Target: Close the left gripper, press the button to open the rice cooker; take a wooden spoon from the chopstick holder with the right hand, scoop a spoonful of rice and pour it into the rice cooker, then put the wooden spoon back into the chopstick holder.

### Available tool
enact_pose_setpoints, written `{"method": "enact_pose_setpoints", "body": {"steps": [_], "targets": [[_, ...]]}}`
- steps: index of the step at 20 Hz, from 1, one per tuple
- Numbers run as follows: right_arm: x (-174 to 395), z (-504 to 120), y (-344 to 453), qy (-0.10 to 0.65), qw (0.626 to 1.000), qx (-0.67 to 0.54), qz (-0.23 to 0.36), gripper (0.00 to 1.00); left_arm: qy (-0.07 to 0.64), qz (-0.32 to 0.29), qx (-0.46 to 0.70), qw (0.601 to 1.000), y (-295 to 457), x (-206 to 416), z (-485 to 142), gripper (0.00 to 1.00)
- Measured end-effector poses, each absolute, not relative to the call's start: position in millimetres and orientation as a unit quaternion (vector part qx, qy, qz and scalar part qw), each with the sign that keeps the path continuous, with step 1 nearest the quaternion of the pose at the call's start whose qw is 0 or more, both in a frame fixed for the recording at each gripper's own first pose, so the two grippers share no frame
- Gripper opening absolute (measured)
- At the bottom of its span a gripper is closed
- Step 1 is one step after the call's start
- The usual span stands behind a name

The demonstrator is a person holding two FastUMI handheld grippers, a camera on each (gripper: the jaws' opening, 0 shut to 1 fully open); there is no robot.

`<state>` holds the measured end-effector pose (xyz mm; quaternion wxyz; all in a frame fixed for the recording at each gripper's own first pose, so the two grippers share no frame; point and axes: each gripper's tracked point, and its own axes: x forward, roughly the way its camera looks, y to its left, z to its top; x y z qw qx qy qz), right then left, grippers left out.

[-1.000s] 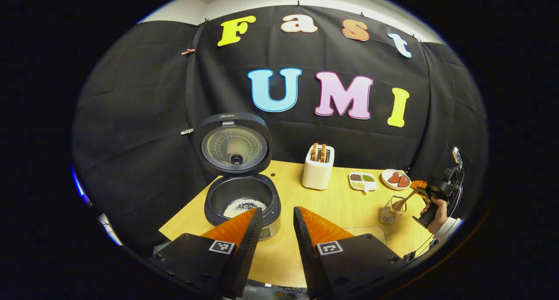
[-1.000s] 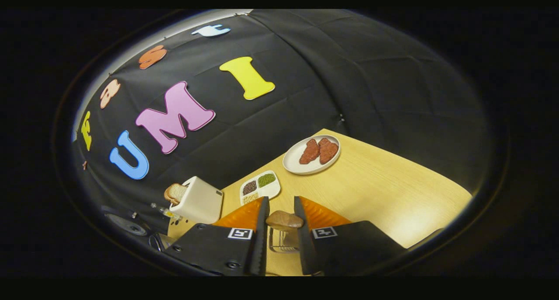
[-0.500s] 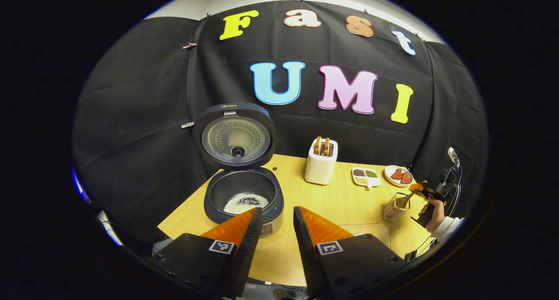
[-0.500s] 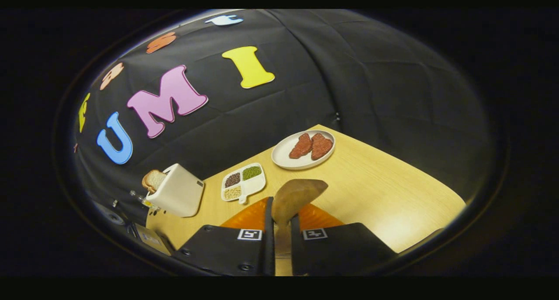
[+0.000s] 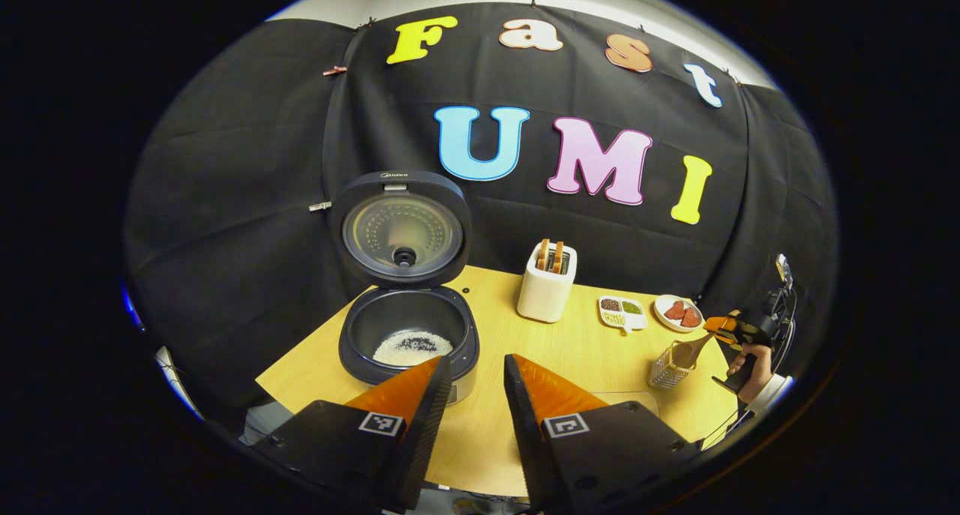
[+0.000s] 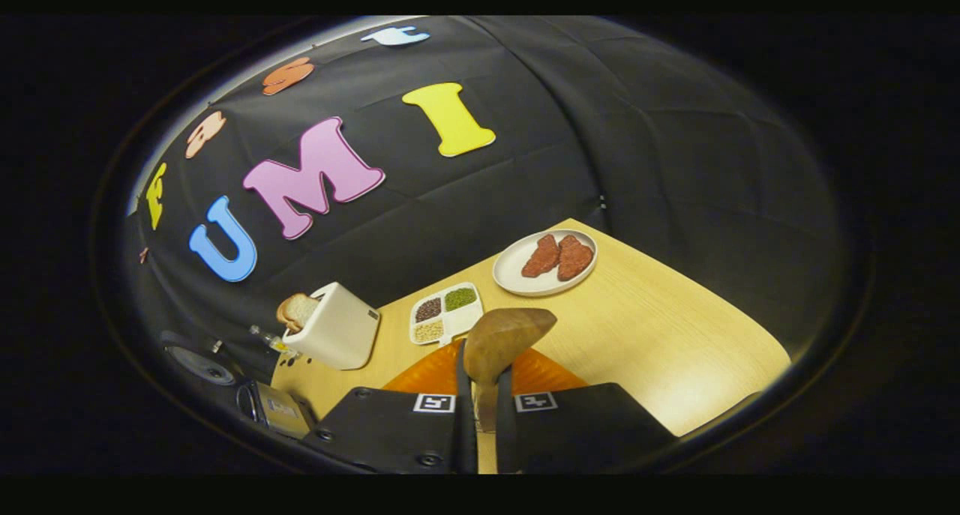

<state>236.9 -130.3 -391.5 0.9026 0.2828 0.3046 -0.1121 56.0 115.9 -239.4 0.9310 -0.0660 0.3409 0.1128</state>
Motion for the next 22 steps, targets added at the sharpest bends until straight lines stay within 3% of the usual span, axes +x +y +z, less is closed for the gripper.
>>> {"method": "enact_pose_setpoints", "body": {"steps": [2,3,5,6,10,11,12,13,14,16,17,19,21,22], "targets": [[235.6,-370.8,-126.8,0.298,0.909,0.275,-0.099,0.14,0.334,0.115,-0.074,0.933,116.9,56.2,-238.6,0.54],[235.9,-362.1,-125.5,0.293,0.912,0.27,-0.093,0.1,0.329,0.115,-0.077,0.934,117.8,56.7,-236.5,0.54],[235.0,-344.5,-120.1,0.288,0.917,0.265,-0.08,0.14,0.32,0.114,-0.084,0.937,119.5,56.7,-234.3,0.54],[233.9,-337.1,-116.7,0.285,0.919,0.262,-0.073,0.1,0.316,0.115,-0.088,0.938,120.9,56.7,-233.5,0.54],[219.3,-299.0,-80.1,0.288,0.917,0.275,-0.029,0.1,0.299,0.122,-0.108,0.94,131.4,55.0,-228.7,0.54],[214.2,-290.0,-67.5,0.29,0.916,0.277,-0.014,0.14,0.294,0.123,-0.112,0.941,132.3,54.0,-228.1,0.54],[208.1,-282.3,-52.9,0.292,0.915,0.277,0.004,0.14,0.291,0.124,-0.114,0.942,134.0,52.8,-226.8,0.48],[201.3,-275.9,-36.2,0.296,0.914,0.276,0.024,0.1,0.288,0.124,-0.116,0.942,135.5,49.5,-226.6,0.54],[192.8,-270.9,-18.4,0.303,0.912,0.273,0.046,0.14,0.285,0.124,-0.117,0.943,137.5,47.0,-225.3,0.54],[175.1,-269.2,10.9,0.32,0.905,0.268,0.077,0.1,0.28,0.125,-0.124,0.944,141.0,41.5,-223.5,0.57],[166.7,-270.1,24.4,0.329,0.902,0.265,0.09,0.14,0.277,0.128,-0.128,0.944,143.9,37.9,-223.0,0.57],[149.2,-278.8,51.6,0.349,0.893,0.262,0.11,0.1,0.269,0.134,-0.131,0.945,151.5,33.3,-219.2,0.59],[130.4,-298.7,72.0,0.376,0.886,0.238,0.126,0.1,0.259,0.139,-0.133,0.946,157.6,28.6,-213.3,0.61],[122.3,-310.6,77.6,0.386,0.887,0.218,0.131,0.14,0.256,0.142,-0.136,0.946,160.0,24.7,-212.0,0.62]]}}
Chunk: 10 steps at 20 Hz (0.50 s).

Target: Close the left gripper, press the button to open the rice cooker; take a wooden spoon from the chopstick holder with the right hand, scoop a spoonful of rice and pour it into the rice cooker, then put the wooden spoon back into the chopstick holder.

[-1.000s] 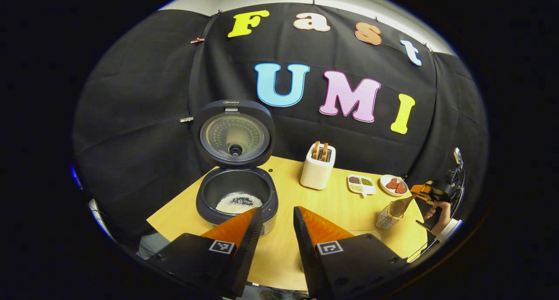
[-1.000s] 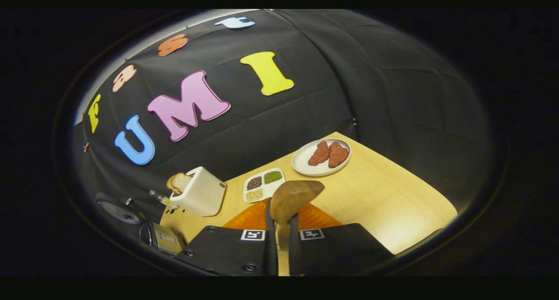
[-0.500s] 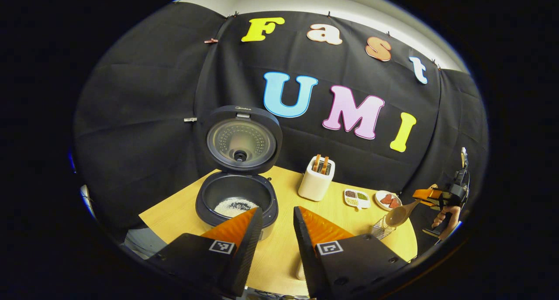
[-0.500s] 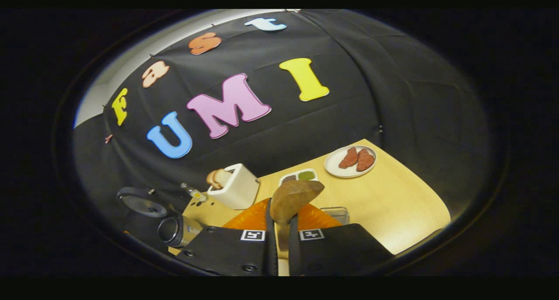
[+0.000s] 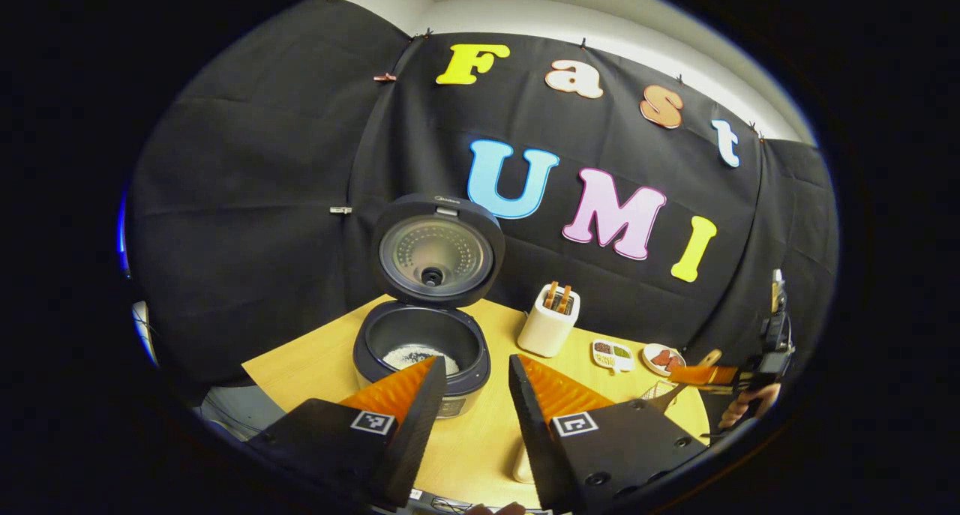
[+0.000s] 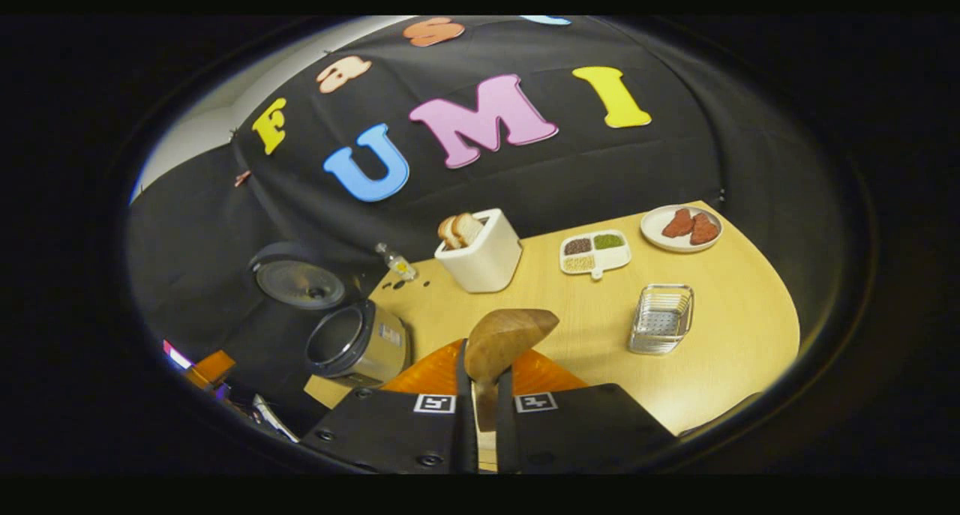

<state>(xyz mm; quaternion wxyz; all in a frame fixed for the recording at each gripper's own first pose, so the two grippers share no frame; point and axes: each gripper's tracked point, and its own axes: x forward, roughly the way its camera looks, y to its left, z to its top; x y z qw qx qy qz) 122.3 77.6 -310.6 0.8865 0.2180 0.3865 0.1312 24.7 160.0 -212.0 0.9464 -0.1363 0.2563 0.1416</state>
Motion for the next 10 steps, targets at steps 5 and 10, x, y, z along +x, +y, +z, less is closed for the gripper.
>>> {"method": "enact_pose_setpoints", "body": {"steps": [5,10], "targets": [[103.3,-357.3,102.6,0.419,0.882,0.171,0.131,0.1,0.254,0.151,-0.161,0.942,170.7,2.7,-205.4,0.65],[92.3,-392.9,115.0,0.441,0.882,0.113,0.121,0.14,0.251,0.154,-0.177,0.939,176.4,-15.2,-205.3,0.74]]}}
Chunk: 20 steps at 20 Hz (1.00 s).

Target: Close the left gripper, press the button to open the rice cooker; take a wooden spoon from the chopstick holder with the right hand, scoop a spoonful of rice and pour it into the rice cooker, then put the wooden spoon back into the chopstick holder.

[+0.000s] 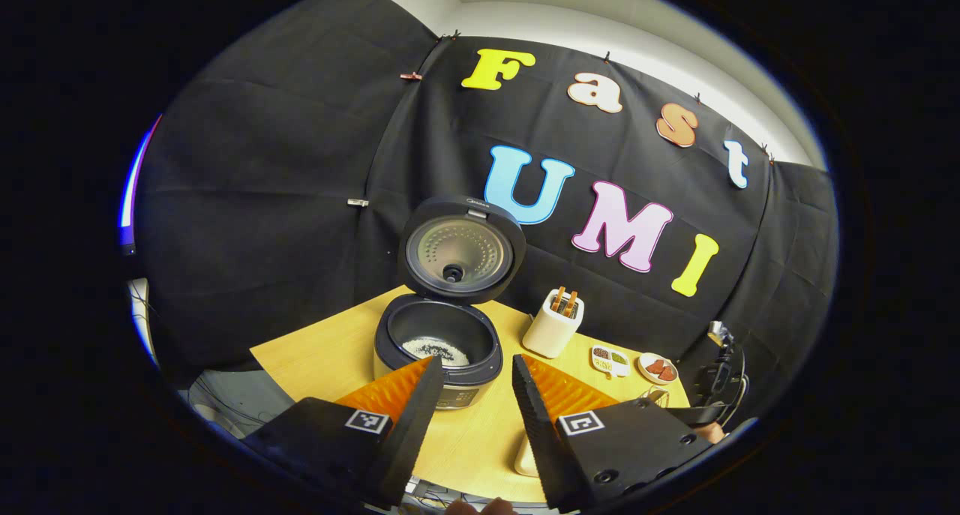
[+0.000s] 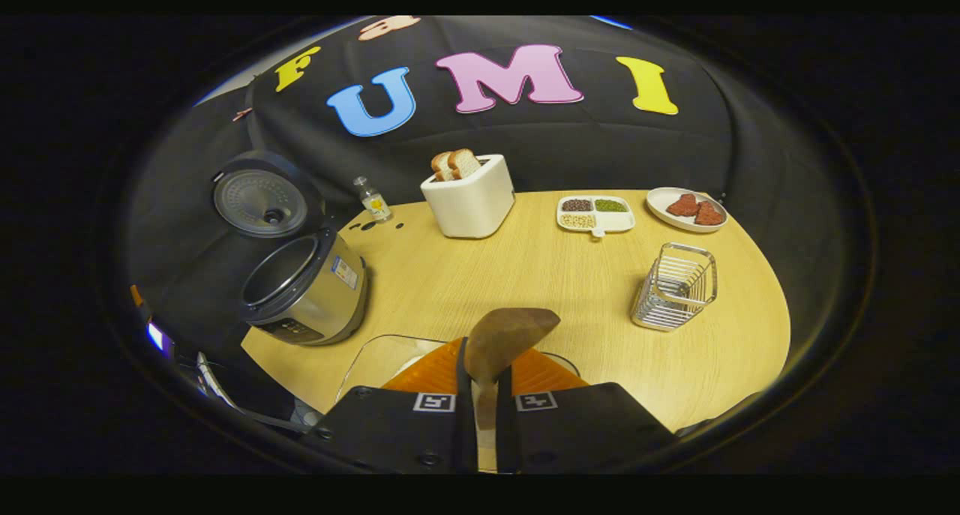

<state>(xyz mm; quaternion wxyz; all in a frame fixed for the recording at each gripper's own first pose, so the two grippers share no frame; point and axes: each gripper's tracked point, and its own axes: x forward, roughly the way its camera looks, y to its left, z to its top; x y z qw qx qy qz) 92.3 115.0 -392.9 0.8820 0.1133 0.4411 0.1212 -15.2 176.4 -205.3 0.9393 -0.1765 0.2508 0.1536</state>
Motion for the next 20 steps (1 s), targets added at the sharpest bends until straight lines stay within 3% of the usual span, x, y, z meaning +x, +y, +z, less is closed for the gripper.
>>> {"method": "enact_pose_setpoints", "body": {"steps": [1,2,7,9,10,17,18,20], "targets": [[90.7,-397.1,118.7,0.444,0.882,0.102,0.121,0.14,0.253,0.152,-0.183,0.938,174.7,-17.8,-207.3,0.68],[88.8,-400.2,124.8,0.446,0.881,0.094,0.123,0.1,0.253,0.151,-0.188,0.937,174.9,-20.8,-208.4,0.69],[89.6,-403.6,148.5,0.446,0.883,0.064,0.133,0.14,0.246,0.157,-0.193,0.937,189.8,-30.0,-204.3,0.69],[85.9,-406.6,159.0,0.458,0.875,0.08,0.132,0.1,0.246,0.16,-0.194,0.936,196.5,-30.1,-205.2,0.69],[84.0,-407.1,163.1,0.464,0.871,0.09,0.13,0.14,0.245,0.161,-0.198,0.935,199.1,-30.1,-205.3,0.69],[88.2,-405.0,167.0,0.493,0.84,0.205,0.092,0.1,0.243,0.155,-0.194,0.938,203.9,-26.1,-201.1,0.69],[89.3,-403.5,163.6,0.494,0.837,0.22,0.085,0.19,0.244,0.154,-0.193,0.938,203.7,-25.1,-202.3,0.69],[92.4,-396.0,157.8,0.489,0.836,0.237,0.08,0.14,0.246,0.151,-0.19,0.938,201.9,-23.3,-201.4,0.69]]}}
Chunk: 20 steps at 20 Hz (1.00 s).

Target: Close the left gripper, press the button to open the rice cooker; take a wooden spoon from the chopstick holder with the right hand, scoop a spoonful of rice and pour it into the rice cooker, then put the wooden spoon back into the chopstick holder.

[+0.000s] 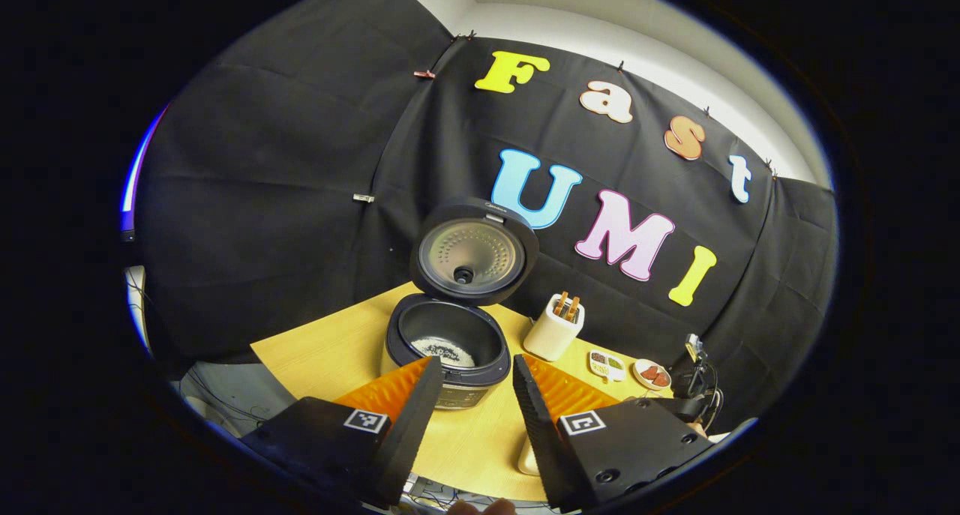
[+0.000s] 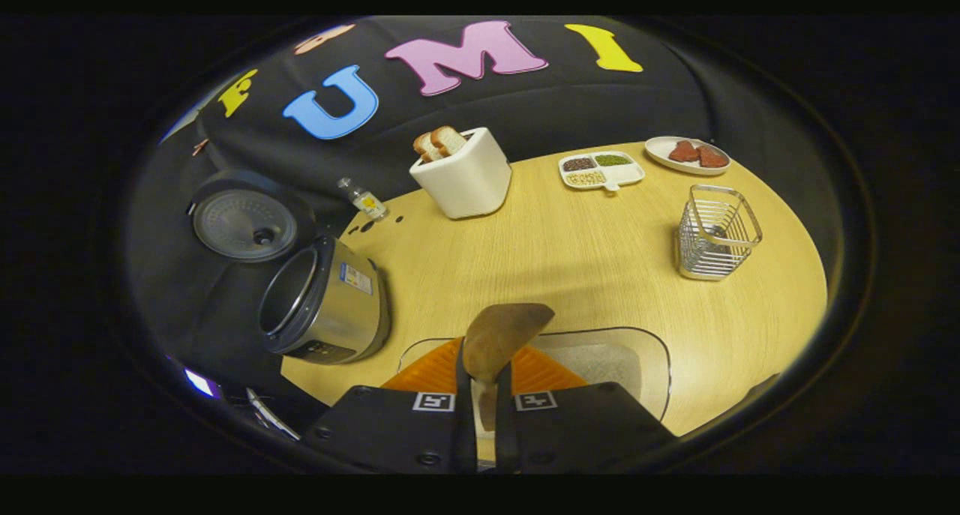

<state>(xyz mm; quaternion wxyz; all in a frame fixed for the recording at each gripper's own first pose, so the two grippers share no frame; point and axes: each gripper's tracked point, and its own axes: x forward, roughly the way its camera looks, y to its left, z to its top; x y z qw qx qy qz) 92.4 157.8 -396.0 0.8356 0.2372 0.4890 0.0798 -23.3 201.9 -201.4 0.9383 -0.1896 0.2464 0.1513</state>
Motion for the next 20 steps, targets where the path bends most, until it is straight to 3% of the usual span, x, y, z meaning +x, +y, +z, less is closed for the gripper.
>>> {"method": "enact_pose_setpoints", "body": {"steps": [6,9,11,14,17,18,20], "targets": [[104.4,-361.7,141.0,0.468,0.833,0.285,0.077,0.1,0.25,0.14,-0.183,0.94,191.8,-11.3,-202.1,0.69],[109.0,-346.2,136.5,0.458,0.834,0.296,0.082,0.19,0.252,0.133,-0.182,0.941,184.5,-5.0,-203.2,0.69],[111.1,-334.2,133.8,0.451,0.835,0.303,0.086,0.19,0.252,0.13,-0.182,0.942,180.7,-2.5,-203.8,0.69],[113.7,-315.6,131.3,0.441,0.836,0.314,0.094,0.1,0.252,0.128,-0.184,0.941,177.8,-0.1,-205.5,0.69],[120.0,-294.7,135.9,0.429,0.837,0.323,0.105,0.09,0.252,0.129,-0.185,0.941,178.9,0.9,-205.3,0.69],[122.2,-287.6,139.2,0.425,0.838,0.325,0.11,0.19,0.251,0.13,-0.185,0.941,180.8,-0.5,-205.5,0.69],[127.8,-272.3,149.8,0.417,0.84,0.326,0.122,0.1,0.25,0.133,-0.184,0.941,184.4,-1.9,-205.2,0.69]]}}
